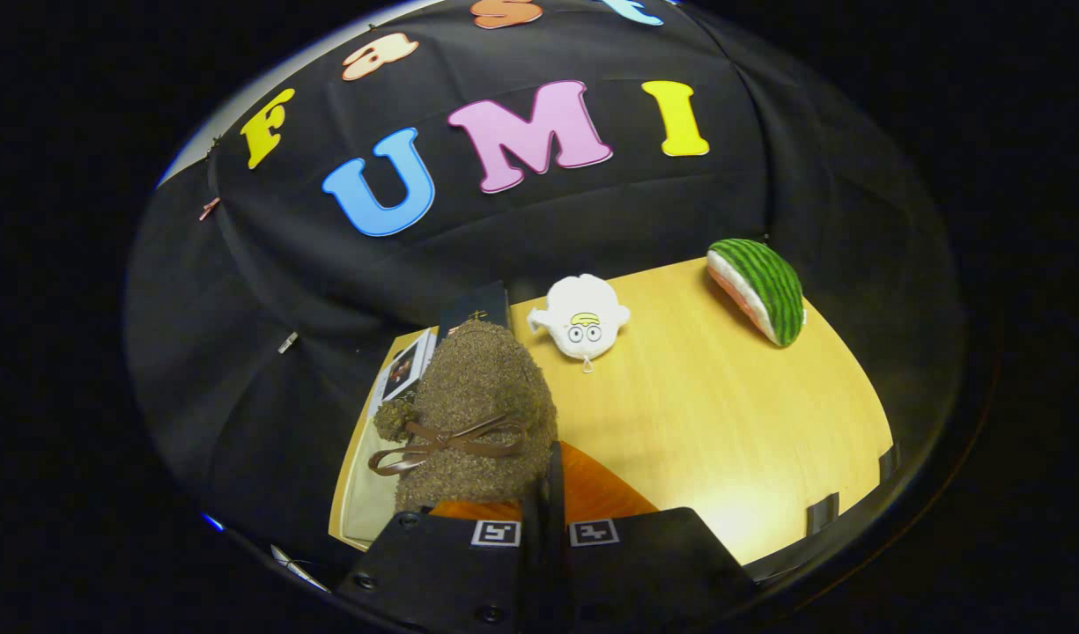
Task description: Open the storage box then place both shoes into the box .Put the left shoe in first, then the right shoe, with the right side of both shoes facing outward in a uniform manner.
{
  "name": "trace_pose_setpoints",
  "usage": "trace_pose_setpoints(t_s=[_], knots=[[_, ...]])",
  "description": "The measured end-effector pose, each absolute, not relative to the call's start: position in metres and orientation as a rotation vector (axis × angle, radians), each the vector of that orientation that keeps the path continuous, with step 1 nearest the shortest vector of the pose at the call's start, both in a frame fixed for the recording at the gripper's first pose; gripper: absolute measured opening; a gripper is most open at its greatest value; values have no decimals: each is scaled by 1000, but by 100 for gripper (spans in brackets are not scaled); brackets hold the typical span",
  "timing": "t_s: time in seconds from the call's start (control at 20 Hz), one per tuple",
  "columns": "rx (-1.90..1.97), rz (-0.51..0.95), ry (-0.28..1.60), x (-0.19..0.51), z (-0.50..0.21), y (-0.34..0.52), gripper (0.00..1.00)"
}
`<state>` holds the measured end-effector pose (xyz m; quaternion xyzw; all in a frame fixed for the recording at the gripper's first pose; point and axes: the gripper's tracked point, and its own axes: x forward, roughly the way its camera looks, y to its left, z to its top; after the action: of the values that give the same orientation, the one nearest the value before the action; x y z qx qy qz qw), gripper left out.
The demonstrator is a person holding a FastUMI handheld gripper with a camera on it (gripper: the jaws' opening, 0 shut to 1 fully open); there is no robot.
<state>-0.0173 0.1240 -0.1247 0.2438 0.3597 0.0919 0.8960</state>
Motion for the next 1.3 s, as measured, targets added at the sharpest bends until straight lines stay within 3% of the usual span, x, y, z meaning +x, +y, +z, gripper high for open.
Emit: trace_pose_setpoints(t_s=[0.5,0.8,1.3], knots=[[442,258,911,-12,-162,257,5],[359,177,991,-4,-221,273,5],[311,177,1054,-12,-235,295,5]])
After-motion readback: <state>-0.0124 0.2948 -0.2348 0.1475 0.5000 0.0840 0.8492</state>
